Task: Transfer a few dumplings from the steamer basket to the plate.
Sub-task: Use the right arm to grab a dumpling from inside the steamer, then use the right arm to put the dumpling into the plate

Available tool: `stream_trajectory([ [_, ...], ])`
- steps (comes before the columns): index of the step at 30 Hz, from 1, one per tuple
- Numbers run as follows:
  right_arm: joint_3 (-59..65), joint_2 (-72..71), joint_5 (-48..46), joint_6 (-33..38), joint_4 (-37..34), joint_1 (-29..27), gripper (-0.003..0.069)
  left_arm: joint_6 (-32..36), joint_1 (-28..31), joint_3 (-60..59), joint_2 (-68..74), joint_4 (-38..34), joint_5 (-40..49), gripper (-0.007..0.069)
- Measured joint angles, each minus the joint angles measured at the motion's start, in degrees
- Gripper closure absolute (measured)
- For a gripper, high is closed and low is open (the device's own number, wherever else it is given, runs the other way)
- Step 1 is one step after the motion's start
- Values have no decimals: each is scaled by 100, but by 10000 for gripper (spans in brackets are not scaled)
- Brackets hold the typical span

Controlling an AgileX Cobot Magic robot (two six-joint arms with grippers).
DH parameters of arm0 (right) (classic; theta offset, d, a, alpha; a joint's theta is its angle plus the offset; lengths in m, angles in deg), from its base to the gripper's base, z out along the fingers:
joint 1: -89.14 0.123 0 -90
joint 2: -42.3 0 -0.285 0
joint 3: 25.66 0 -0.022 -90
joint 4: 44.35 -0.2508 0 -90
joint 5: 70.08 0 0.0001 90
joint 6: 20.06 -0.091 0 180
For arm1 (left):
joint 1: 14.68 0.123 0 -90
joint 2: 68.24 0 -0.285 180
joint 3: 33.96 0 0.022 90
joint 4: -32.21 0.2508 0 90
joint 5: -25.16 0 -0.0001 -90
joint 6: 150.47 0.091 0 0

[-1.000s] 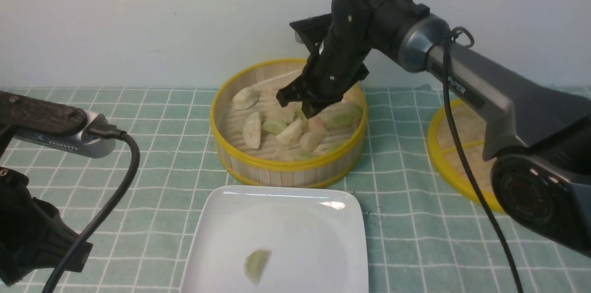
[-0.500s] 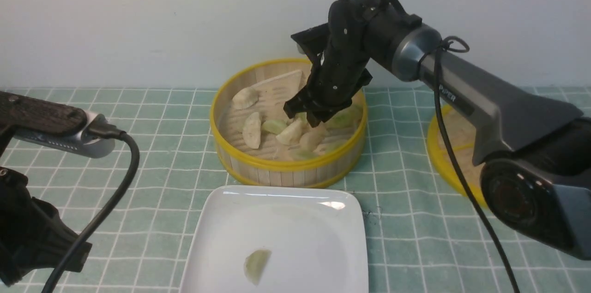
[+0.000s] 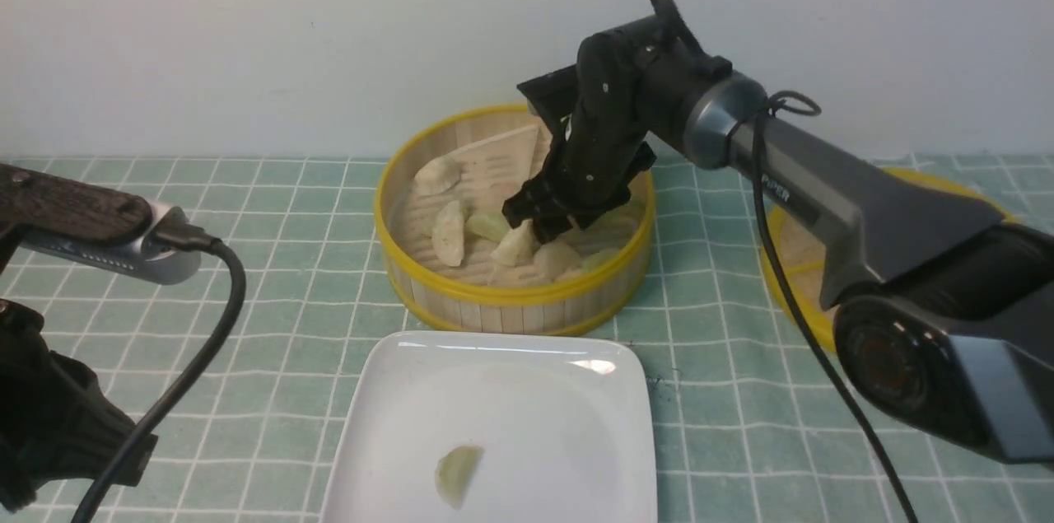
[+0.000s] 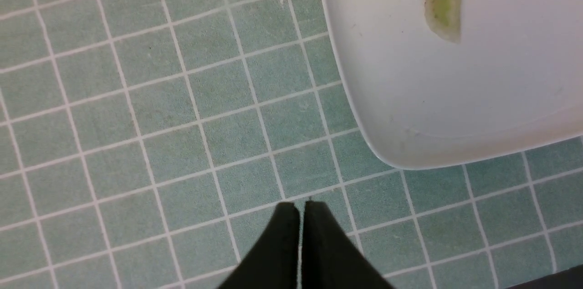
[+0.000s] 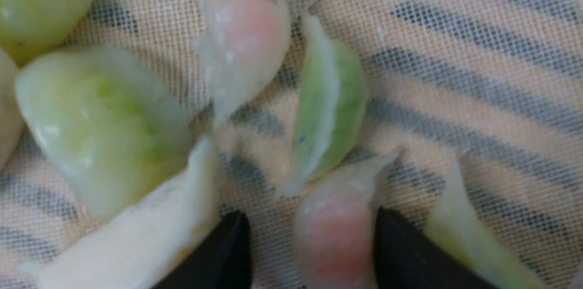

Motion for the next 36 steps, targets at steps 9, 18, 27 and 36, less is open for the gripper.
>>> stream_trajectory([
  [9,-231,24,-166,-4,4,-11,477,0,0,0,0,7,45,631],
  [18,441,-1614,-280,-21,-911,-1,476,0,0,0,0,7,126,631],
  [27,3942,-3396,-260,156,-1211,683,476,0,0,0,0,7,168,631],
  [36,4945,-2792,446,400,-1244,1333,367,0,0,0,0,-9,31,631],
])
